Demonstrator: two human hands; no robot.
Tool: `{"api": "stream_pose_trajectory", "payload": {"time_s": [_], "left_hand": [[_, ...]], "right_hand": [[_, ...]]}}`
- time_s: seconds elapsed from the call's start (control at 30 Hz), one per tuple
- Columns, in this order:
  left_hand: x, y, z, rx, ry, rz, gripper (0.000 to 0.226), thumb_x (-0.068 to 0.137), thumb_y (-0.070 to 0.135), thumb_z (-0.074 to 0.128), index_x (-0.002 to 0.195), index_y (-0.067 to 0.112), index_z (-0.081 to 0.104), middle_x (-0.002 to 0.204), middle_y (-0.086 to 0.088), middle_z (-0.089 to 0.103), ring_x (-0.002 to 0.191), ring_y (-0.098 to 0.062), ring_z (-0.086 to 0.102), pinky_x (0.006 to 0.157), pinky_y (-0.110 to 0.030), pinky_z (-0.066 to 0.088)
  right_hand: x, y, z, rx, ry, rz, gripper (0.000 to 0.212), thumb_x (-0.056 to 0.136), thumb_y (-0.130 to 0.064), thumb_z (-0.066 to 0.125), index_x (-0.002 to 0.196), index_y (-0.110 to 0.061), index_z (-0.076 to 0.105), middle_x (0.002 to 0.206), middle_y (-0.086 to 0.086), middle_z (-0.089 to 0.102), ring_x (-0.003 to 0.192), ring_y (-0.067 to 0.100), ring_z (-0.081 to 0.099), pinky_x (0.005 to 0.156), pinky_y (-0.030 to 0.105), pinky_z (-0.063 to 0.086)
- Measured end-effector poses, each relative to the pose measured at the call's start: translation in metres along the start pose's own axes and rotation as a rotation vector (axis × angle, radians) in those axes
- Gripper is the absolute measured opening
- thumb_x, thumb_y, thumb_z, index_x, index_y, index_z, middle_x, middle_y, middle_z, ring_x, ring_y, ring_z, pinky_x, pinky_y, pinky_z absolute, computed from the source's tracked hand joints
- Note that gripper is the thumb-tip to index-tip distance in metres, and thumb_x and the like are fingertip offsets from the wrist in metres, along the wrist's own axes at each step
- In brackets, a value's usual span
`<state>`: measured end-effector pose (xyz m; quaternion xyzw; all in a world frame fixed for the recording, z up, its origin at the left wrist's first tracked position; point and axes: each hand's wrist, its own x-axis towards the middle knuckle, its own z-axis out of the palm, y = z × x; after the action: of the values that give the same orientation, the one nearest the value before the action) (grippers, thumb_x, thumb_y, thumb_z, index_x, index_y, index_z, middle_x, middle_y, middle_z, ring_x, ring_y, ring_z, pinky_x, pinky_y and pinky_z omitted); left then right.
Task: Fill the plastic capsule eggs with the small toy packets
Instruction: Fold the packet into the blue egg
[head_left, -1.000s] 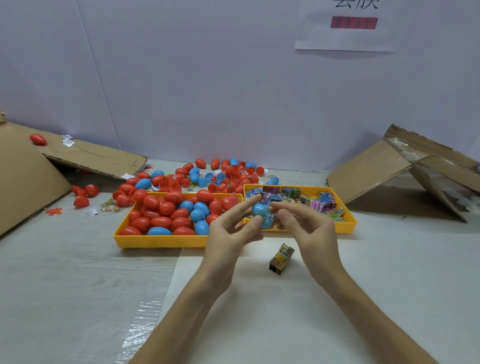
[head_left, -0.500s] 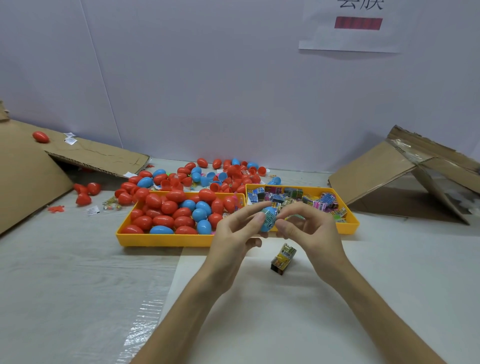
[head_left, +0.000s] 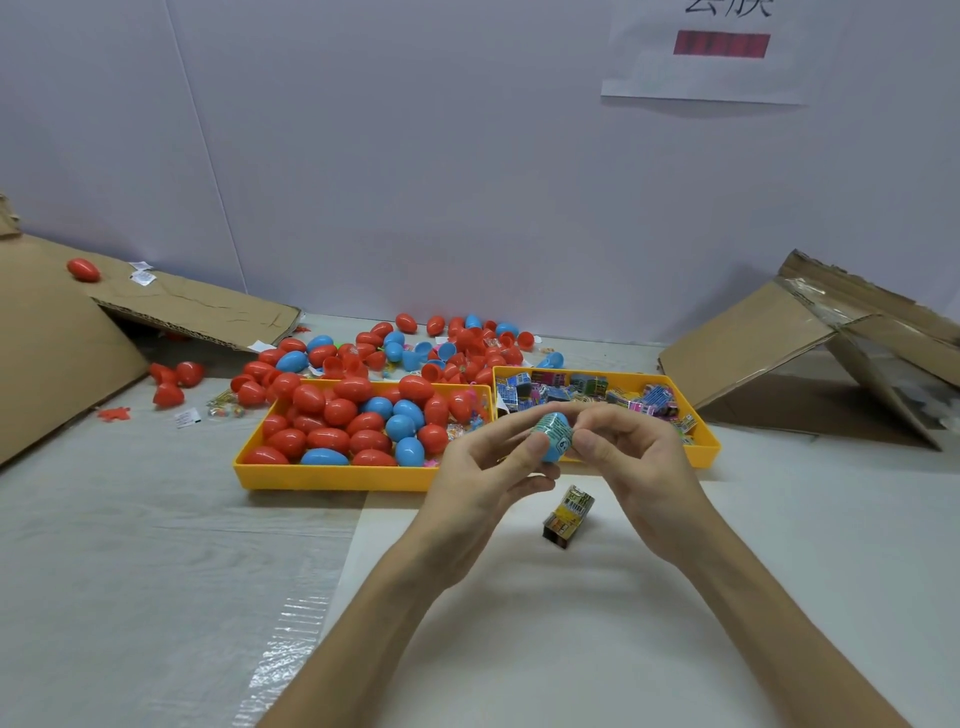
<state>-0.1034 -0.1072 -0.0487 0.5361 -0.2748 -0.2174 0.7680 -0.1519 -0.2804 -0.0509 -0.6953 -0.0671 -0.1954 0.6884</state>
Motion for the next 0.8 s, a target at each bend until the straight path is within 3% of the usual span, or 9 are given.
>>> {"api": "stream_pose_trajectory", "payload": {"time_s": [0.37, 0.57, 0.8], "left_hand": [[0.001, -0.0004, 0.0017, 0.072, 0.068, 0.042, 0.024, 0.083, 0.037, 0.067, 0.102, 0.048, 0.078, 0.107, 0.012, 0.076, 0.099, -0.012, 0.072, 0.079, -0.024, 0.058], [0.0016, -0.0012, 0.0003, 0.058, 0.063, 0.047, 0.025, 0.084, 0.033, 0.067, 0.104, 0.044, 0.078, 0.11, 0.012, 0.075, 0.104, -0.012, 0.072, 0.08, -0.024, 0.058], [0.0041, -0.004, -0.0015, 0.036, 0.074, 0.041, 0.028, 0.082, 0.033, 0.068, 0.109, 0.038, 0.076, 0.11, 0.008, 0.076, 0.103, -0.015, 0.072, 0.079, -0.024, 0.059]], "right_hand": [[-0.0006, 0.0023, 0.0008, -0.022, -0.001, -0.019, 0.009, 0.086, -0.023, 0.067, 0.084, -0.024, 0.075, 0.117, 0.009, 0.072, 0.11, 0.03, 0.068, 0.097, 0.049, 0.053], [-0.0007, 0.0043, -0.0009, -0.035, 0.011, -0.005, 0.019, 0.086, -0.024, 0.066, 0.093, -0.006, 0.069, 0.116, 0.013, 0.072, 0.111, 0.035, 0.067, 0.098, 0.059, 0.052], [0.0, 0.0076, -0.0013, -0.028, 0.004, 0.003, 0.016, 0.088, -0.023, 0.065, 0.094, -0.01, 0.071, 0.11, 0.018, 0.072, 0.109, 0.038, 0.067, 0.097, 0.058, 0.052]]}}
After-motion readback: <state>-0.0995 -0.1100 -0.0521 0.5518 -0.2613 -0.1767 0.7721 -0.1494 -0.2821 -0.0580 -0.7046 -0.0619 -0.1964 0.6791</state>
